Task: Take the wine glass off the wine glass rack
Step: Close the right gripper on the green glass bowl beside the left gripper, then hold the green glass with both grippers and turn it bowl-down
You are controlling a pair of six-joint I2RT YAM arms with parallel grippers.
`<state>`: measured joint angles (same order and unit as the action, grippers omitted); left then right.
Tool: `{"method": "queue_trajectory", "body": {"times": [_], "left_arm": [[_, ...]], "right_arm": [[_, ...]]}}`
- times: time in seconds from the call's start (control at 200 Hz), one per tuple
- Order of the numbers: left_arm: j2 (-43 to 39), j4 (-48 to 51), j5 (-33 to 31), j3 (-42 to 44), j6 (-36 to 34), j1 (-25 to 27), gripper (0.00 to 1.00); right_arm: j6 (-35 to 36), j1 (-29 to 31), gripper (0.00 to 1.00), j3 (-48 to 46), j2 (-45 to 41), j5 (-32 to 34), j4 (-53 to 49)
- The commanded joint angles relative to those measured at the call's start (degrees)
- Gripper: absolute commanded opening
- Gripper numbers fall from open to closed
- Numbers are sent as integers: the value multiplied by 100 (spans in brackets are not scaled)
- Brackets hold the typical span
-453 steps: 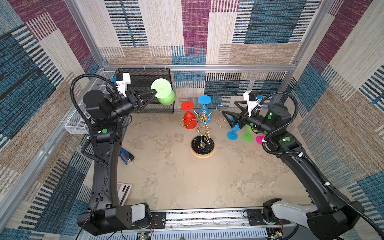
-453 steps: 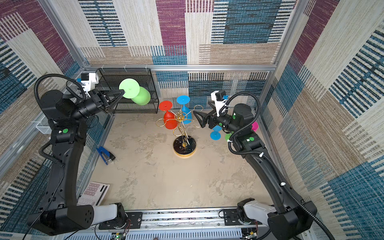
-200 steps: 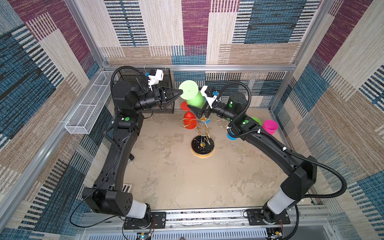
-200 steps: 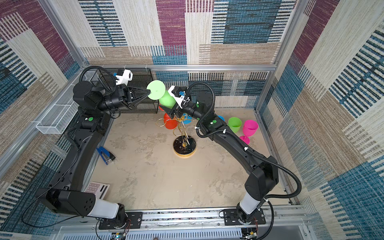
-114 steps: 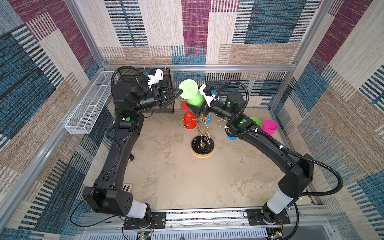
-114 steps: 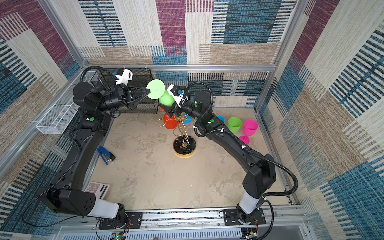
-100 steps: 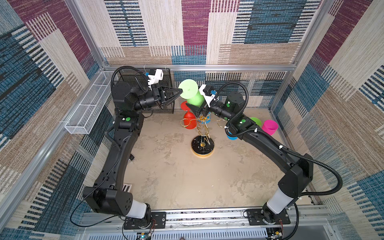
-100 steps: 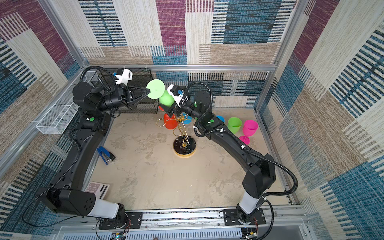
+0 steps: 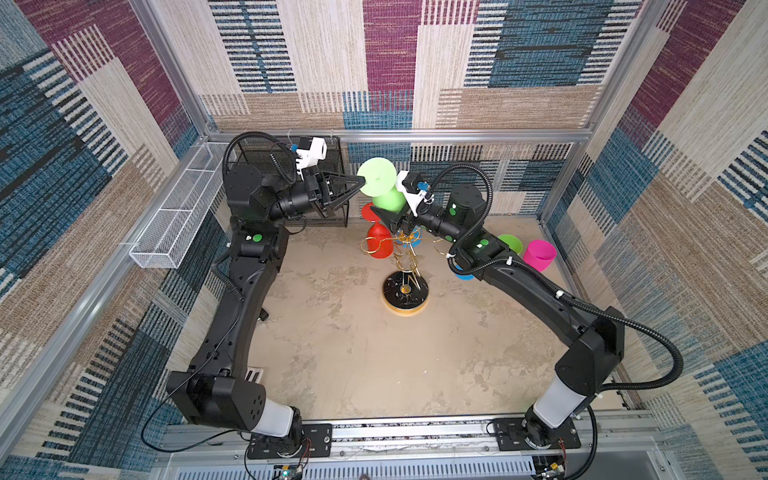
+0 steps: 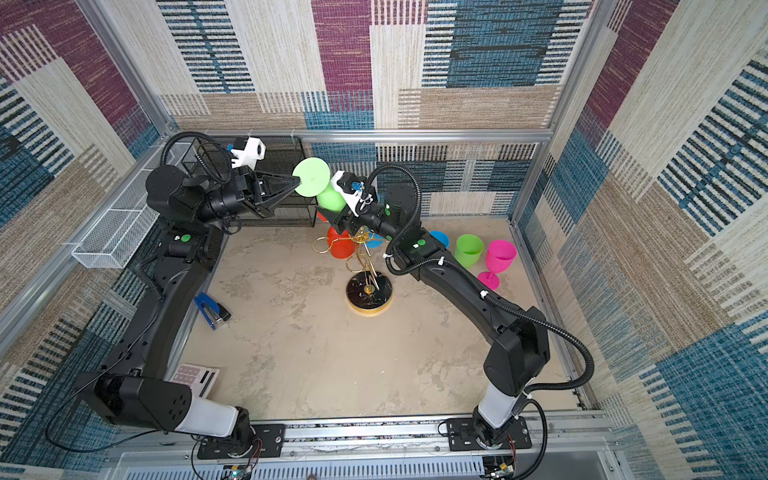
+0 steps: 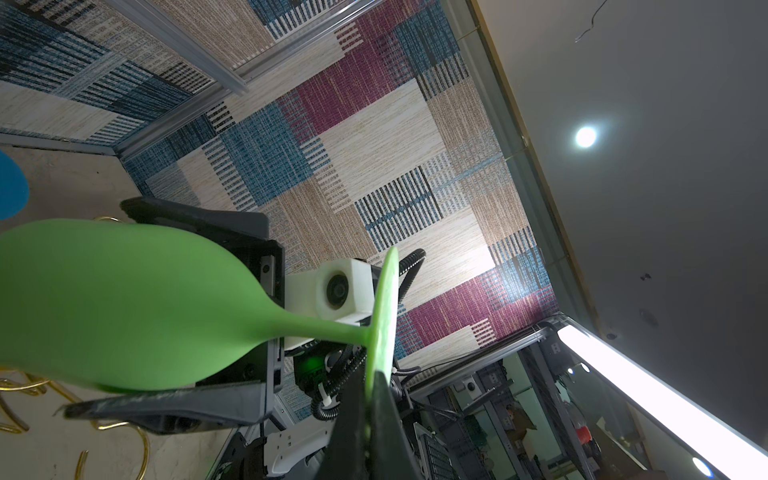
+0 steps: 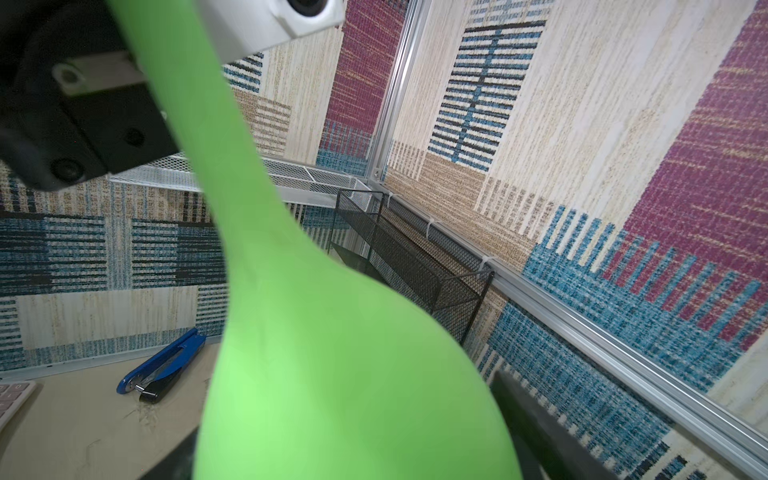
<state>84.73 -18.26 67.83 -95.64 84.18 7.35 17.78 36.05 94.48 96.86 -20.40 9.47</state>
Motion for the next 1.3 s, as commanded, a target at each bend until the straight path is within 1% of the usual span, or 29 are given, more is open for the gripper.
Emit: {"method": "queue_trajectory", "body": {"times": [0.0, 0.22, 0.451, 0.571, 0.671, 0.771, 0.861, 0.987, 1.087, 1.137, 1.177, 1.292], "left_arm": [[20, -326, 65, 27, 79, 3, 0], [53, -361, 53, 62, 81, 3, 0], [62, -355, 57, 78, 3, 3, 21], [70, -354, 38, 98, -22, -4, 25], [76, -354, 33, 113, -56, -19, 27], [55, -301, -29, 167, -263, -15, 28], [12, 91, -205, 169, -811, -15, 28], [-52, 896, -675, 96, -2087, -5, 30], [-227, 940, -1316, 330, -3063, 54, 32], [-304, 938, -1613, 457, -3620, 111, 34], [-341, 940, -1835, 545, -3935, 149, 36], [-390, 757, -2248, 809, -4911, 270, 37]], "right_arm": [[-104, 15, 79, 27, -88, 50, 101], [-174, 50, 66, 3, -206, 54, -64], [-368, 51, 58, 80, -355, 151, -440], [-497, 51, 54, 48, -476, 178, -647], [-583, 51, 51, 70, -584, 293, -922], [-687, 51, 49, 147, -732, 384, -1320], [-797, 51, 45, 327, -891, 491, -1844], [-920, 51, 41, 705, -1003, 788, -2876], [-1135, 51, 39, 825, -1152, 908, -3474], [-1237, 51, 37, 805, -1237, 922, -3703], [-1292, 51, 35, 807, -1294, 902, -3870], [-1383, 51, 33, 794, -1378, 893, -4249]]}}
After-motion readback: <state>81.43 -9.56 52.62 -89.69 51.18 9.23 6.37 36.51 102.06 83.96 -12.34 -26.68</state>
